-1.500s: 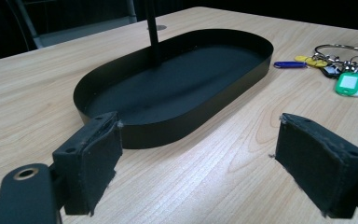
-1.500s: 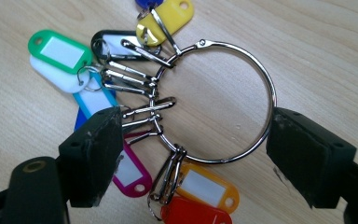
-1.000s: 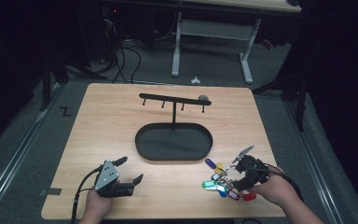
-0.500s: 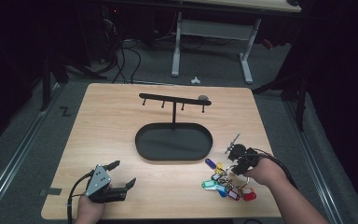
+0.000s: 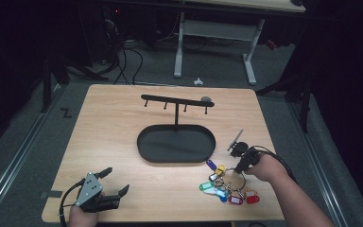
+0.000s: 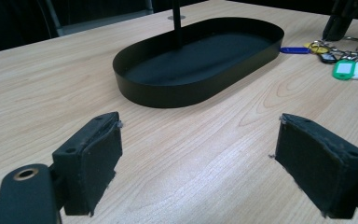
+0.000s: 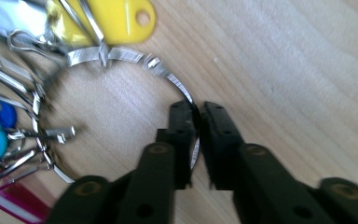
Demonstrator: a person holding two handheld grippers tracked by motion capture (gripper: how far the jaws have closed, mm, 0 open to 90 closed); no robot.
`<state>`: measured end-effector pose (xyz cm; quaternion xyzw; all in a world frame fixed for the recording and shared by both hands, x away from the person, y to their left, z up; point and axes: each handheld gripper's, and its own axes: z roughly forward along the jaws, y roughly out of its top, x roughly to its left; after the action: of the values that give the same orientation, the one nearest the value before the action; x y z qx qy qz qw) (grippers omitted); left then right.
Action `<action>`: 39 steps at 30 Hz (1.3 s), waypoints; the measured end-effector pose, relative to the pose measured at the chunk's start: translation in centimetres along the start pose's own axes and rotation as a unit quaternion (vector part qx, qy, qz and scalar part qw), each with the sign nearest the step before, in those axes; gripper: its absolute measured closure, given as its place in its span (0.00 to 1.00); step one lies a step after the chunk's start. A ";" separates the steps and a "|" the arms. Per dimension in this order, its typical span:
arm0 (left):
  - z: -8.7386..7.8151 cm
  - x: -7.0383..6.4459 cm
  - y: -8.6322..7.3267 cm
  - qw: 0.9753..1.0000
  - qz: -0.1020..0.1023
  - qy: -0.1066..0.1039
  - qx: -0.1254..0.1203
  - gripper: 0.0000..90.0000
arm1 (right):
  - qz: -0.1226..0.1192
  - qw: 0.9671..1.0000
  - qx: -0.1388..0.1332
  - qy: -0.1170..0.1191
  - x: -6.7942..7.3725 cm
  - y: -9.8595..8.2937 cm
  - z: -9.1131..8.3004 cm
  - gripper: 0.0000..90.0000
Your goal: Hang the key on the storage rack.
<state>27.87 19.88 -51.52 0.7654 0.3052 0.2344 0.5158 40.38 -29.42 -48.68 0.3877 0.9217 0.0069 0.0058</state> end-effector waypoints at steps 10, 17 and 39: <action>0.8 -0.2 0.2 1.000 0.002 -0.014 0.003 0.17 | 0.053 0.998 0.027 -0.007 -0.7 -0.2 0.0 0.84; 1.1 -0.3 0.3 1.000 0.003 -0.022 0.007 0.17 | -0.007 1.000 0.025 0.000 -0.6 0.8 0.1 0.83; 0.7 -0.2 0.2 1.000 -0.002 -0.020 0.001 0.17 | 0.038 0.999 0.019 -0.024 0.2 0.5 -0.2 0.97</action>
<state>28.27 19.20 -51.60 0.7697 0.2967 0.2181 0.5215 40.62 -28.90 -48.48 0.4229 0.9057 -0.0198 0.0206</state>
